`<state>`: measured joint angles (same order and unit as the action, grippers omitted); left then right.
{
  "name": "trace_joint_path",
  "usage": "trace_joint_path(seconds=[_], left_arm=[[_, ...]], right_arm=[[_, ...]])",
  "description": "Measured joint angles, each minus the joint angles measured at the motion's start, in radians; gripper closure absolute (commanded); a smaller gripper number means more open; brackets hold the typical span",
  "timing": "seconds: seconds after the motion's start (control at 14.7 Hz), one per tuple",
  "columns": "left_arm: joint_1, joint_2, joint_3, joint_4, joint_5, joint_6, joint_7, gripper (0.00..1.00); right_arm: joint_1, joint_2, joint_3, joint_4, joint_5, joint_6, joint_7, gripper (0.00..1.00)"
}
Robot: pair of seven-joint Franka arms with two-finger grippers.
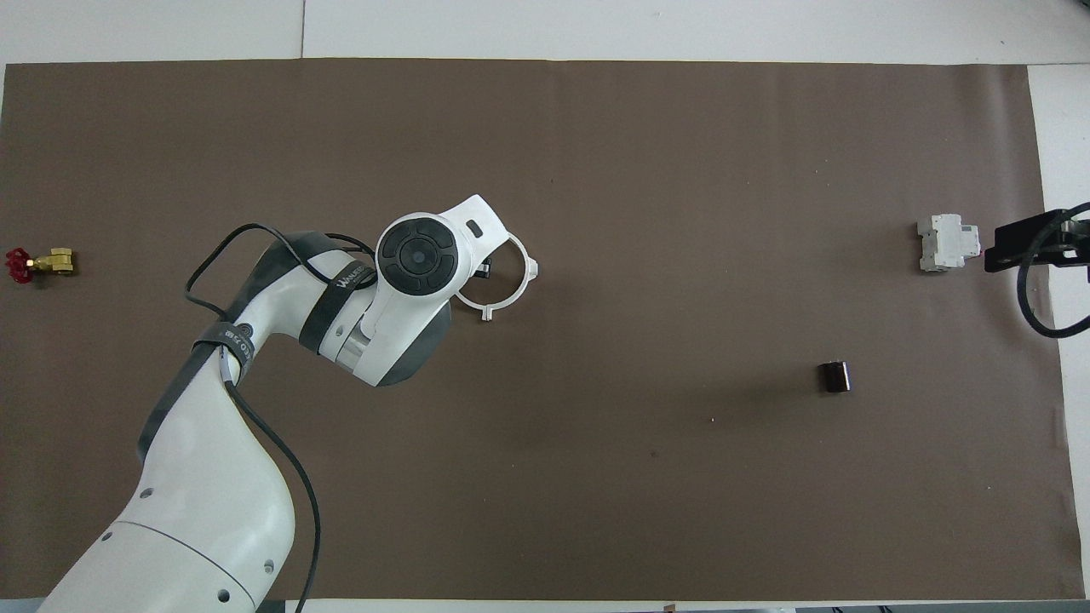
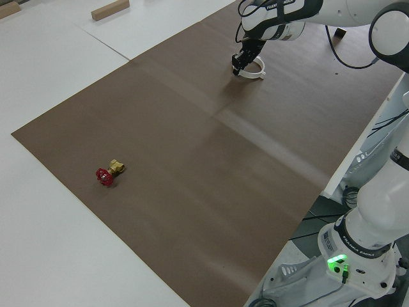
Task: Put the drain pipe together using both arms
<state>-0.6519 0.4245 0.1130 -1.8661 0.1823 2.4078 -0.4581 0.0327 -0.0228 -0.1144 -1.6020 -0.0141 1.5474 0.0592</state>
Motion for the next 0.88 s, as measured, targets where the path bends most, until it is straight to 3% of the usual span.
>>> trace_joint_path(seconds=[0.88], left_arm=[[0.0, -0.002, 0.001, -0.01, 0.0, 0.02, 0.005, 1.0]], right_arm=[[0.0, 0.001, 0.002, -0.001, 0.0, 0.0, -0.002, 0.0]])
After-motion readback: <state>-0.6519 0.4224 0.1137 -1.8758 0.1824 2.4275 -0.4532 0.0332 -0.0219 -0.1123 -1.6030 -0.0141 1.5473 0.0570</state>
